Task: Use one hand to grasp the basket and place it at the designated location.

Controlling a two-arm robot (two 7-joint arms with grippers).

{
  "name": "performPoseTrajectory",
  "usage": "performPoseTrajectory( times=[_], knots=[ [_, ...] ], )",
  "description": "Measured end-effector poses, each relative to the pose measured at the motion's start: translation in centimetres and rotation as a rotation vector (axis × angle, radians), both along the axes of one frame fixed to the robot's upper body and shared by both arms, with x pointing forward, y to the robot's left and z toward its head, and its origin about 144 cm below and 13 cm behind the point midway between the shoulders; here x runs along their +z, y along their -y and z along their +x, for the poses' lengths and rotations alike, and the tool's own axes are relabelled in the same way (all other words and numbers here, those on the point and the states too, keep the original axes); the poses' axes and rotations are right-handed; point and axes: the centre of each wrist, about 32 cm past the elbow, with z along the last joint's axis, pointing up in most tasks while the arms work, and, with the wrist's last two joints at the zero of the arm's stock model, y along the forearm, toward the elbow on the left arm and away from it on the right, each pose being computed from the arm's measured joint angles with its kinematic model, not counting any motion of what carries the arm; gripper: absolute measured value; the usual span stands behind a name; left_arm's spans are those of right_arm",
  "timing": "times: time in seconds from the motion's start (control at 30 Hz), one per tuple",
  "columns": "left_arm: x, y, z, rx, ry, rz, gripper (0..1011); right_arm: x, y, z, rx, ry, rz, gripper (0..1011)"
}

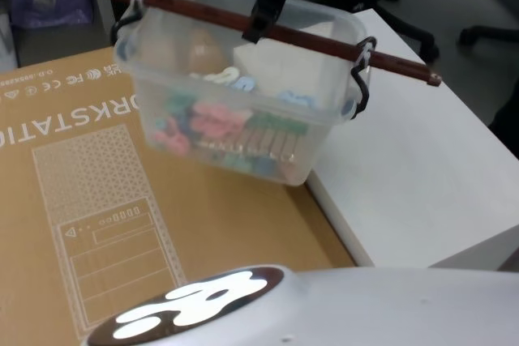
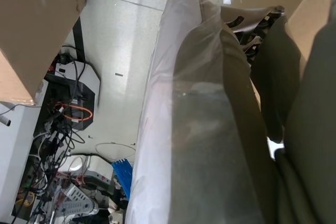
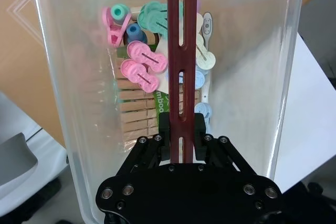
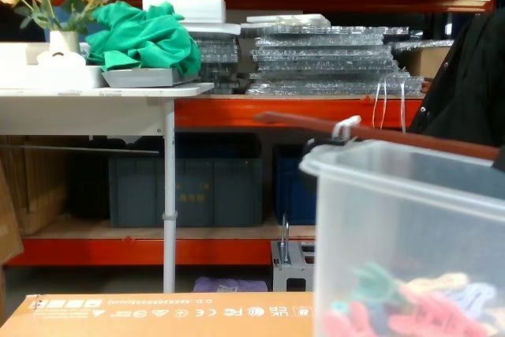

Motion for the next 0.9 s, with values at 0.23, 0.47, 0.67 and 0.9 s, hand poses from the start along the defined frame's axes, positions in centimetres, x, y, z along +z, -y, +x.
performPoseTrajectory(
  times=[0.23, 0.47, 0.67, 0.9],
  knots=[
    [0.0, 0.0, 0.0, 0.000, 0.000, 0.000, 0, 0.4, 2.5, 1.3, -0.121, -0.003, 0.005, 238],
    [0.0, 0.0, 0.0, 0.000, 0.000, 0.000, 0, 0.8, 5.5, 2.7, -0.260, -0.014, 0.010, 238],
    [0.0, 0.0, 0.0, 0.000, 0.000, 0.000, 0, 1.2, 8.2, 3.4, -0.369, -0.025, 0.016, 238],
    [0.0, 0.0, 0.0, 0.000, 0.000, 0.000, 0, 1.5, 9.8, 3.5, -0.435, -0.024, 0.016, 238]
  ],
)
